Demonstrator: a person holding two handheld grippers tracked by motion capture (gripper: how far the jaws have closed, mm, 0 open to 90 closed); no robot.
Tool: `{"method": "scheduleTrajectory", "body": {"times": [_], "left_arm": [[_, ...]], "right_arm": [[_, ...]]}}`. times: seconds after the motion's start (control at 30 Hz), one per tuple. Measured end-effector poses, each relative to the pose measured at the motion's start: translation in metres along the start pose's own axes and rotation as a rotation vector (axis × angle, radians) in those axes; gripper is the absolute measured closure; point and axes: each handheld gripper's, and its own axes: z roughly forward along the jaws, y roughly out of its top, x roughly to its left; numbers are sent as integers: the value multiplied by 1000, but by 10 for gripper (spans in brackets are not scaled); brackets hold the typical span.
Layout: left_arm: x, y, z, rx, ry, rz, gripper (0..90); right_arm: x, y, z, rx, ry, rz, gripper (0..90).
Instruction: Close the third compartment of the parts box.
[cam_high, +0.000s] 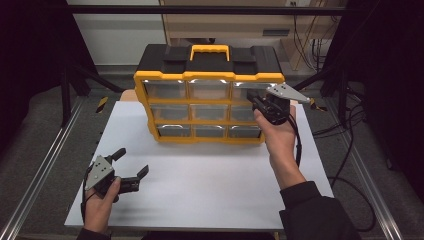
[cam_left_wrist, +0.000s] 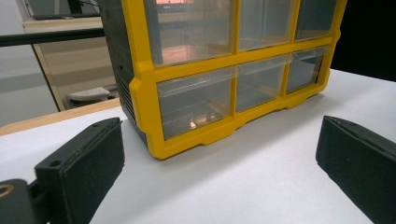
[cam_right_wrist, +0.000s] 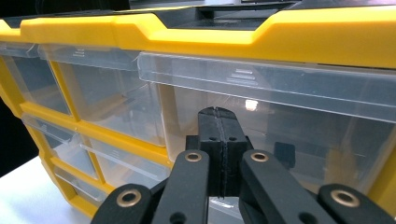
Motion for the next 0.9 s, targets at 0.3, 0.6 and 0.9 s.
{"method": "scheduleTrajectory", "body": {"times": [0.3, 0.6, 0.9], "left_arm": [[0, 0, 0, 0, 0, 0, 10], [2, 0, -2, -6, 8, -8, 10], [1, 0, -1, -3, 4, -3, 10]], "right_arm": [[0, 0, 1, 2, -1, 4, 900], [-1, 0, 4, -3, -6, 11, 900], [-2, 0, 6, -5, -13, 18, 900]]}}
